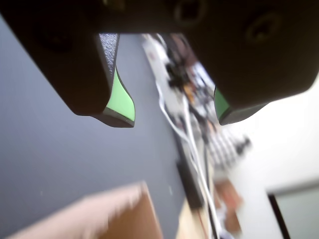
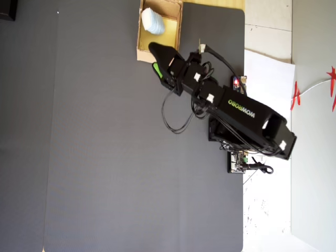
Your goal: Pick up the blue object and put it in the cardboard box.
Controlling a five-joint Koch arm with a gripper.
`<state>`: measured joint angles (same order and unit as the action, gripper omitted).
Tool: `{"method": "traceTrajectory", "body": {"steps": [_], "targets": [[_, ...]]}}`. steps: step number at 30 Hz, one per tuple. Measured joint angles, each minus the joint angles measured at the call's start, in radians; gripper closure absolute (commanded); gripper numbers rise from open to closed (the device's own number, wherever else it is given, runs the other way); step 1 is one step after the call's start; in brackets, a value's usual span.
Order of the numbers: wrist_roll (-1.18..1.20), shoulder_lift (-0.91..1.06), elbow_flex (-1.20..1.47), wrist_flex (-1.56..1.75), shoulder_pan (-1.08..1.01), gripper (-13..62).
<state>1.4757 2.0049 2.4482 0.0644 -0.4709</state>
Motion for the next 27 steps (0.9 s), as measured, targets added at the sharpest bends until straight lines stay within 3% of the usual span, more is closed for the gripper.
{"method": "traceTrajectory", "body": {"steps": [14, 27], "targets": [[0.178, 0.276, 0.413, 0.0, 0.425, 16.5], [0.192, 0.276, 0.627, 0.041, 0.491, 14.2]]}}
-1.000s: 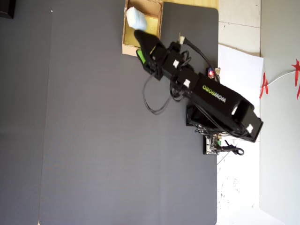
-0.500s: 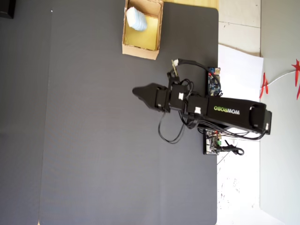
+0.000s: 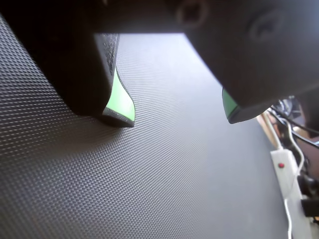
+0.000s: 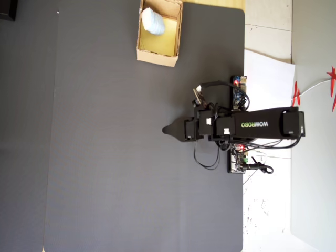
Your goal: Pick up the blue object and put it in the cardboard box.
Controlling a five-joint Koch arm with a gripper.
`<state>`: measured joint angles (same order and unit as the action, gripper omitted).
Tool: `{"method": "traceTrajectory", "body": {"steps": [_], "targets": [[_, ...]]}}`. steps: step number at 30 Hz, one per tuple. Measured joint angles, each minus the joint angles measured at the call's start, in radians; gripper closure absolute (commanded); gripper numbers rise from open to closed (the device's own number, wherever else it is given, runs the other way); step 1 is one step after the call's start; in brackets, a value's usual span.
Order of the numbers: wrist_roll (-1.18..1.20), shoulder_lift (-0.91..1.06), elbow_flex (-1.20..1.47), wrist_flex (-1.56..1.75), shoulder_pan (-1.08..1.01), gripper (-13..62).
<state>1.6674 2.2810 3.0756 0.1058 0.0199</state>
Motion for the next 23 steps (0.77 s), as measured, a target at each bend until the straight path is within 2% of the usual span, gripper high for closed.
{"method": "traceTrajectory", "body": {"steps": [23], "targets": [[0.005, 0.0, 0.003, -0.041, -0.002, 14.6]]}}
